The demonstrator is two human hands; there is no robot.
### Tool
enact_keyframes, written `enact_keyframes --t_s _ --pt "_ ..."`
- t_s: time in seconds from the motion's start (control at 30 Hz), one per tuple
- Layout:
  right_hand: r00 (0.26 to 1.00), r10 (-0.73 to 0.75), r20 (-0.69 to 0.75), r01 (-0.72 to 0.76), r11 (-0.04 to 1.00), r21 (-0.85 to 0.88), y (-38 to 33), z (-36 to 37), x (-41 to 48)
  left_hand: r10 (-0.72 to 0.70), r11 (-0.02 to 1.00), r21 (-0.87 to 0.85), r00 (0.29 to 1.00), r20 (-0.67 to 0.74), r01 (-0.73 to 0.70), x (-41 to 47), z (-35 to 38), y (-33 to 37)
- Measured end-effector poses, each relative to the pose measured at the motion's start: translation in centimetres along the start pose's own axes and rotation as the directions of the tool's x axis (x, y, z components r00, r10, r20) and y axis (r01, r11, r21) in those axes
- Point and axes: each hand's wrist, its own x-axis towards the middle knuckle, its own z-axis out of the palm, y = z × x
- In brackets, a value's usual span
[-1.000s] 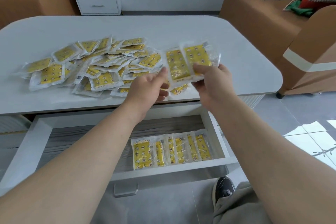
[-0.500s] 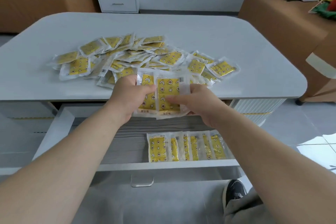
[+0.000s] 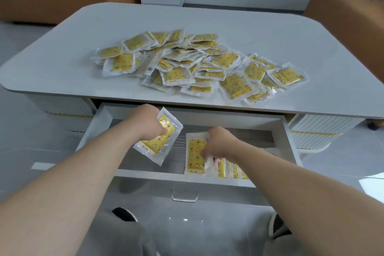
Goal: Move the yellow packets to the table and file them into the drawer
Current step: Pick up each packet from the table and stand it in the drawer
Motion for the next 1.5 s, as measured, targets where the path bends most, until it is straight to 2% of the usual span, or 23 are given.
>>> enact_keyframes --t_s 0.07,0.17,0.37,0.47,0.6,0.73,0.9,0.97,1.07,1.23,1.37,1.43,1.5 --pt "0.999 0.030 0.014 -0.029 0.999 -0.029 0.1 1.4 1.2 -0.022 0.999 -0.033 0.997 0.076 0.024 0.7 0.2 -1.0" --pt "0.998 0.015 0.061 -0.007 0.992 -0.129 0.1 2.5 2.1 -0.063 0.981 -0.173 0.986 0.153 0.089 1.2 1.0 -1.7" --pt "1.000 0.002 0.030 0.008 0.946 -0.325 -0.2 3.0 2.5 -0.211 0.869 -0.367 0.919 0.332 0.332 1.9 4.1 -2.3" --pt "1.000 0.010 -0.013 -0.014 0.911 -0.412 -0.1 3.0 2.4 -0.263 0.838 -0.373 0.893 0.366 0.399 2.2 4.8 -1.9" --pt "0.999 0.036 0.025 -0.023 0.919 -0.394 -0.2 3.1 2.2 -0.279 0.842 -0.349 0.886 0.372 0.411 2.8 5.1 -1.1" --pt "0.998 0.033 0.050 -0.012 0.927 -0.375 -0.5 1.8 1.2 -0.308 0.877 -0.256 0.885 0.350 0.406 3.1 6.1 -1.0" --pt "0.997 -0.061 -0.040 0.040 0.921 -0.388 -0.1 -0.6 -0.7 -0.299 0.930 -0.106 0.891 0.340 0.353 3.4 7.7 -1.5" --pt "0.993 -0.095 -0.072 0.058 0.914 -0.401 0.2 -1.4 -1.4 -0.277 0.961 0.065 0.919 0.282 0.269 3.5 8.0 -1.4" --pt "0.986 -0.122 -0.115 0.067 0.914 -0.401 0.8 -2.6 -2.3 -0.215 0.934 0.329 0.956 0.200 0.141 3.0 7.7 -0.4" --pt "0.961 -0.150 -0.231 0.065 0.939 -0.339 2.0 -5.2 -3.8 -0.130 0.829 0.558 0.982 0.137 0.032 1.6 7.9 1.8" --pt "0.924 -0.156 -0.348 0.090 0.976 -0.198 3.4 -8.3 -4.6 -0.071 0.771 0.637 0.990 0.119 -0.021 0.6 8.0 5.3" --pt "0.898 -0.132 -0.419 0.095 0.990 -0.108 4.2 -10.2 -4.6 -0.024 0.797 0.601 0.991 0.129 -0.059 0.2 7.5 7.9" --pt "0.851 -0.035 -0.525 0.073 0.996 0.051 5.5 -12.0 -4.1 0.031 0.831 0.546 0.988 0.152 -0.110 -0.4 6.8 10.5"
